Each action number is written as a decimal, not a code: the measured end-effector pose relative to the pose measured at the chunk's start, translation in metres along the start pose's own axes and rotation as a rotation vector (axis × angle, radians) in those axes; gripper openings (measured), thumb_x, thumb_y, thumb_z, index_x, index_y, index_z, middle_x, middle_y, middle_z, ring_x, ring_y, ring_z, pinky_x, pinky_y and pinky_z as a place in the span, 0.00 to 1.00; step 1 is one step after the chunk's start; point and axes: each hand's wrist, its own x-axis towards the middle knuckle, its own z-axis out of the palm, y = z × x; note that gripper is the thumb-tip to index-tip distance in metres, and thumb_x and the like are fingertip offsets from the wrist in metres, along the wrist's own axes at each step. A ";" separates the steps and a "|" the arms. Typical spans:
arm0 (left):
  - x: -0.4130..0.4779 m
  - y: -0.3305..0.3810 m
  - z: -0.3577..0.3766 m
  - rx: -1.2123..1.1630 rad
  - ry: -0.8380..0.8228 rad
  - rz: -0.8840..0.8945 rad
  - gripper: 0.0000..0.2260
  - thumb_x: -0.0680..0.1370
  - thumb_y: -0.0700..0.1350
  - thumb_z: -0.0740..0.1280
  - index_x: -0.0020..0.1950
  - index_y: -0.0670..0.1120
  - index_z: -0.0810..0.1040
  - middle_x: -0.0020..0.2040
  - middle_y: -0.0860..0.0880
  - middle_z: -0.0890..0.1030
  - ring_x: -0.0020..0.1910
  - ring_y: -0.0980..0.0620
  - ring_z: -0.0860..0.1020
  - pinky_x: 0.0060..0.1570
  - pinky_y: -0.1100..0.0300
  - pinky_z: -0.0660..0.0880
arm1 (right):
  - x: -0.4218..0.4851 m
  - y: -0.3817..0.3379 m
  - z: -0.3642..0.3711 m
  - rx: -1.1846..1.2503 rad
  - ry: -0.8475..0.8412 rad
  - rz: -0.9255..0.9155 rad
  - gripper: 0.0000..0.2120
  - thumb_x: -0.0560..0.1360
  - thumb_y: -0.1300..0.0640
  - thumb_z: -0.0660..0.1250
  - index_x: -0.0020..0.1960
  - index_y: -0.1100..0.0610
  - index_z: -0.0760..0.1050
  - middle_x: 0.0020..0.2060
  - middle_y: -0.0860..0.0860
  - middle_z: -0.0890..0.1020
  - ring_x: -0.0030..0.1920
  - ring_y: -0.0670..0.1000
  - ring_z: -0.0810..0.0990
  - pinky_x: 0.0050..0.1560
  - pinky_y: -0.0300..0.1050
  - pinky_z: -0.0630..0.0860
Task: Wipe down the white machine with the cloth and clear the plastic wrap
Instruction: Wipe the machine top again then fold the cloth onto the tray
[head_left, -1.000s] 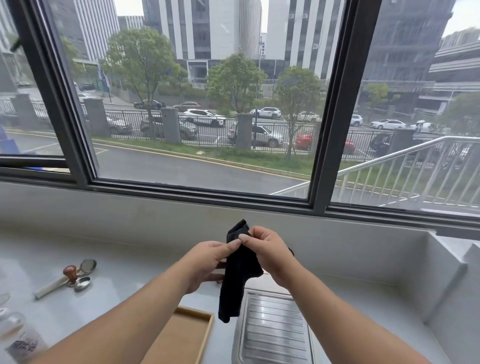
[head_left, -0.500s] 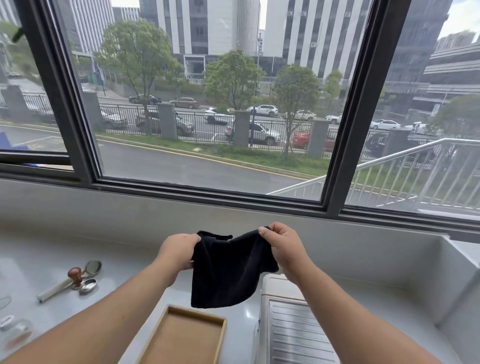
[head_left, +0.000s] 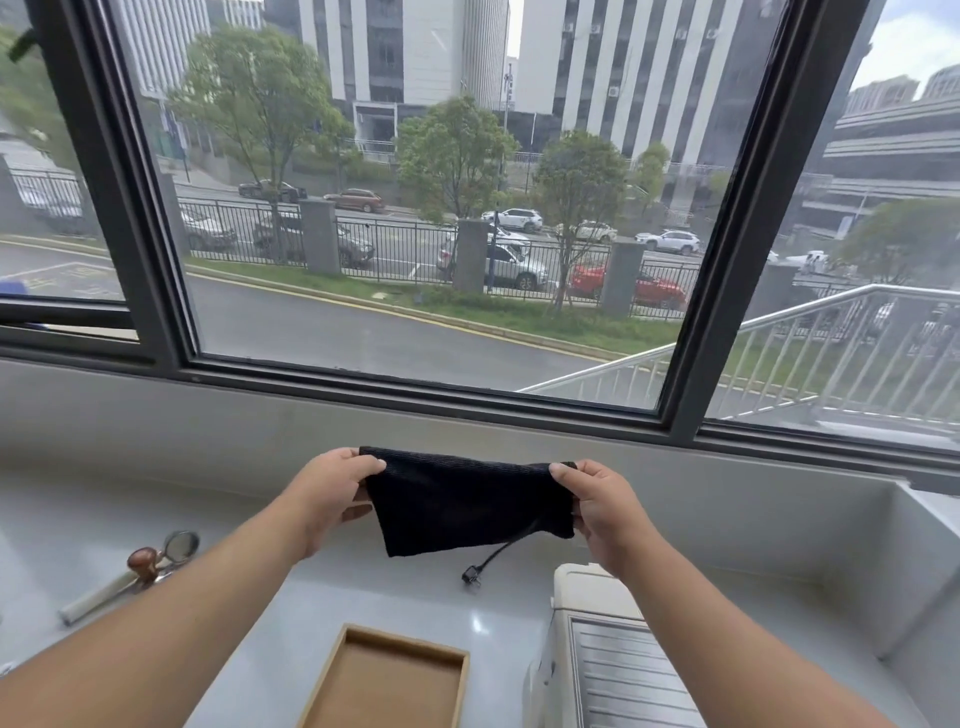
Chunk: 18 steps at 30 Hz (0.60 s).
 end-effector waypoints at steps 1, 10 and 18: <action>0.002 0.001 -0.002 0.014 -0.025 0.015 0.04 0.82 0.41 0.66 0.55 0.45 0.79 0.52 0.44 0.87 0.49 0.46 0.84 0.50 0.52 0.76 | 0.001 0.001 0.003 0.006 -0.004 0.007 0.12 0.79 0.59 0.71 0.40 0.55 0.70 0.38 0.58 0.76 0.34 0.54 0.74 0.36 0.48 0.71; 0.027 0.016 -0.018 -0.064 -0.070 0.071 0.06 0.82 0.39 0.65 0.57 0.47 0.76 0.49 0.48 0.85 0.45 0.50 0.81 0.43 0.54 0.75 | 0.001 0.005 0.033 0.167 0.044 0.075 0.12 0.80 0.52 0.70 0.53 0.62 0.80 0.47 0.58 0.85 0.49 0.59 0.83 0.46 0.52 0.79; 0.042 0.022 -0.039 -0.053 -0.124 0.103 0.07 0.81 0.36 0.66 0.52 0.48 0.77 0.42 0.50 0.84 0.38 0.52 0.80 0.34 0.58 0.73 | 0.002 0.007 0.053 0.097 0.093 0.067 0.15 0.78 0.65 0.69 0.40 0.53 0.67 0.37 0.54 0.75 0.36 0.53 0.75 0.37 0.47 0.71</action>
